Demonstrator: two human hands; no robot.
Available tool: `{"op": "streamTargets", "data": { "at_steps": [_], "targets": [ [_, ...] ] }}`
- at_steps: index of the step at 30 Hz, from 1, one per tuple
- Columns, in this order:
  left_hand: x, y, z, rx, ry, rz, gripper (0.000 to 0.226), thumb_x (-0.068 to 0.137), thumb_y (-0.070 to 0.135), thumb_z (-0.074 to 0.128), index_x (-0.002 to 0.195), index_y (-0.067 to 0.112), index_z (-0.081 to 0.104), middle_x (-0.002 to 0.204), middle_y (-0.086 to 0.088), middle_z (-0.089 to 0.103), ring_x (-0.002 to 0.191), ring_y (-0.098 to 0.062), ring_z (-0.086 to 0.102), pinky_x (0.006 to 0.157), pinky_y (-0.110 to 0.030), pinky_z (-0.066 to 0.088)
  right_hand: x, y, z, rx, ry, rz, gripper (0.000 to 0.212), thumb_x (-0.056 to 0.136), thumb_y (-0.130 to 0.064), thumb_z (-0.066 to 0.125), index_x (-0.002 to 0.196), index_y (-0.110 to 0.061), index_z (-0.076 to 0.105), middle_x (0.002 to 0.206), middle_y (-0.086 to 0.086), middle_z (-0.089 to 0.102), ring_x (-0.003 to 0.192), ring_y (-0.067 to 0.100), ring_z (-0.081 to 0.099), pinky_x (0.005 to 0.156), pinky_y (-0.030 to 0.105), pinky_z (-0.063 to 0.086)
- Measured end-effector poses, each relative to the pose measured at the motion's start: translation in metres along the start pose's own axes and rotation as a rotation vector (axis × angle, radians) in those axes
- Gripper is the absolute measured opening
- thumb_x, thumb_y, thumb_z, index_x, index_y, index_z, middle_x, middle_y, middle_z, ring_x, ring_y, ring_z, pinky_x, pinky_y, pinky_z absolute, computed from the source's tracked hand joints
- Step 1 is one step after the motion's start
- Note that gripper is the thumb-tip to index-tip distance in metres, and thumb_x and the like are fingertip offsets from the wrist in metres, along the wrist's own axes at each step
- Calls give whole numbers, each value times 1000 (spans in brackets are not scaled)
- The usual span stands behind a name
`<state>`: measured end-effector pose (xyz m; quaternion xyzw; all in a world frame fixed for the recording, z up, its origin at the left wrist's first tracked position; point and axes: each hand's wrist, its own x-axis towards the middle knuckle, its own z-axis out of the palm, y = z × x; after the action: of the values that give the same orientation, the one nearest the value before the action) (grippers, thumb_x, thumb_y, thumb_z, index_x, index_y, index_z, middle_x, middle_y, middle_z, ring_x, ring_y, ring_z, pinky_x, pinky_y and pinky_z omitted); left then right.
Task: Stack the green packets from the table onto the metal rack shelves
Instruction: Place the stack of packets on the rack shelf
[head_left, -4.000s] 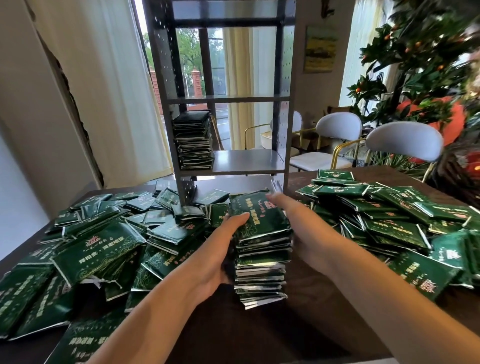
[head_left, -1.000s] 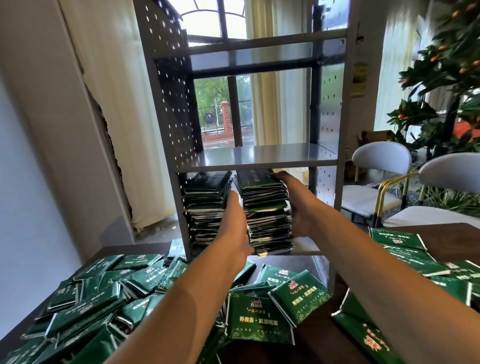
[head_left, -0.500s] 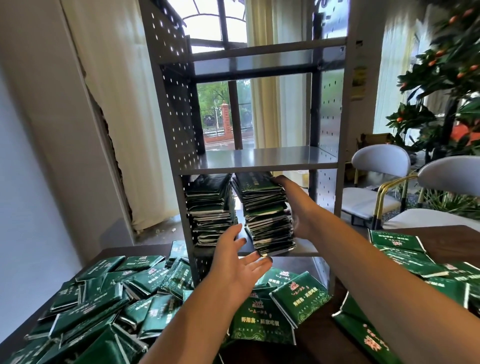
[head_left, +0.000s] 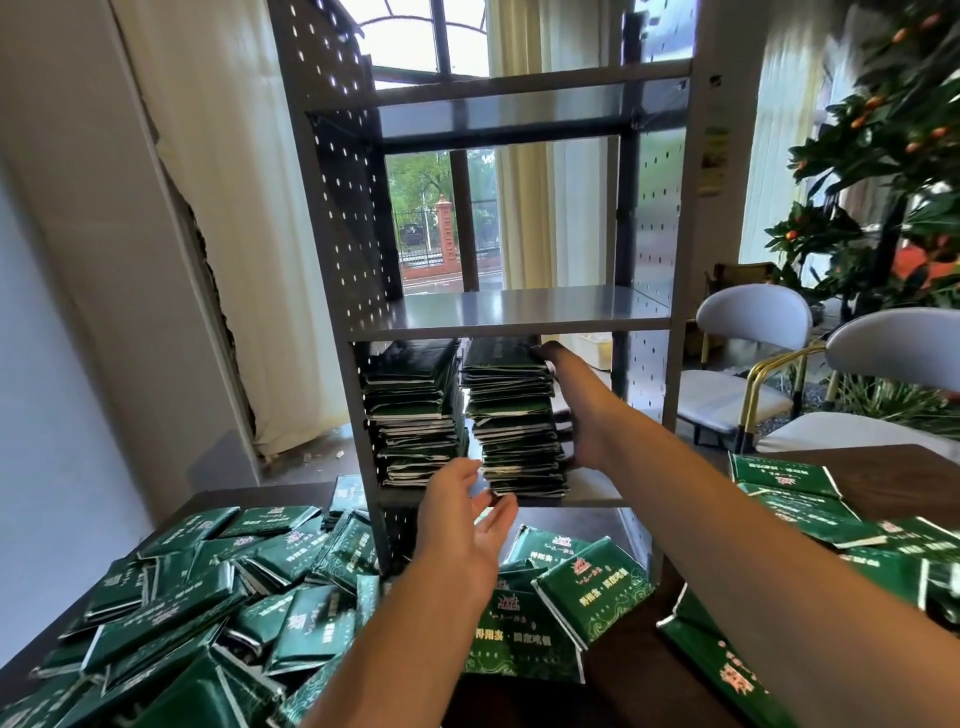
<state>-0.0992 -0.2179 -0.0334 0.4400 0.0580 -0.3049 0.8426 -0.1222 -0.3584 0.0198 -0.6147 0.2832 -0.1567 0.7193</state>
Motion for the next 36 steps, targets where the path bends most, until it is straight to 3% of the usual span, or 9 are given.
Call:
{"op": "streamTargets", "data": {
  "at_steps": [5,8,9,15,17,20,26,32,36],
  "targets": [
    [-4,0,-1,-36,46,47,34,100,9,54,132,-2,54,131,-19,53,81,-21,56,104,-46,46,-7,-4,5,0,36,-21,37,100,-53,45,82,-23,56,84,8,55,78,23,52,87,42,43],
    [-5,-1,0,-38,62,67,8,101,8,53,100,3,59,124,-16,51,78,-19,54,102,-46,45,-1,-2,8,8,33,-24,32,98,-55,47,86,-27,56,92,7,56,86,22,53,101,46,44],
    [-4,-2,-1,-30,68,70,9,101,8,53,93,6,57,122,-15,51,78,-18,54,100,-45,45,2,-2,9,9,32,-27,31,98,-56,48,88,-28,56,94,6,56,89,22,54,106,48,43],
    [1,-1,-4,-46,84,63,11,100,7,54,90,4,57,119,-17,53,84,-23,58,98,-42,48,14,-4,10,3,18,-20,33,96,-56,51,90,-25,58,95,8,57,88,24,54,102,47,45],
    [4,1,-5,-61,83,68,13,100,6,53,89,4,58,114,-18,54,88,-26,59,97,-41,50,20,-4,8,17,13,-4,40,93,-59,54,108,-23,62,108,9,56,101,27,55,102,48,44],
    [7,3,-7,-88,85,89,8,101,7,51,99,1,57,103,-12,54,85,-23,57,103,-43,49,31,-4,8,-6,52,3,70,86,-64,58,145,-25,48,127,8,41,122,28,44,113,54,36],
    [7,3,-7,-49,86,75,13,101,7,51,88,6,56,101,-14,55,107,-31,57,103,-43,49,40,-3,9,-5,39,-29,76,74,-63,66,139,-25,54,138,11,50,120,30,47,111,55,38],
    [9,5,-8,-38,94,91,9,100,5,52,110,4,54,120,-18,53,116,-34,56,101,-41,49,43,-2,7,7,-14,-40,65,75,-62,67,130,-28,60,129,9,56,110,30,56,96,53,49],
    [6,1,-9,23,72,66,7,99,3,52,96,6,57,117,-18,57,110,-32,58,96,-39,50,45,-1,7,-5,-49,-34,70,69,-65,68,126,-26,61,122,12,59,97,30,57,76,48,54]
  ]
}}
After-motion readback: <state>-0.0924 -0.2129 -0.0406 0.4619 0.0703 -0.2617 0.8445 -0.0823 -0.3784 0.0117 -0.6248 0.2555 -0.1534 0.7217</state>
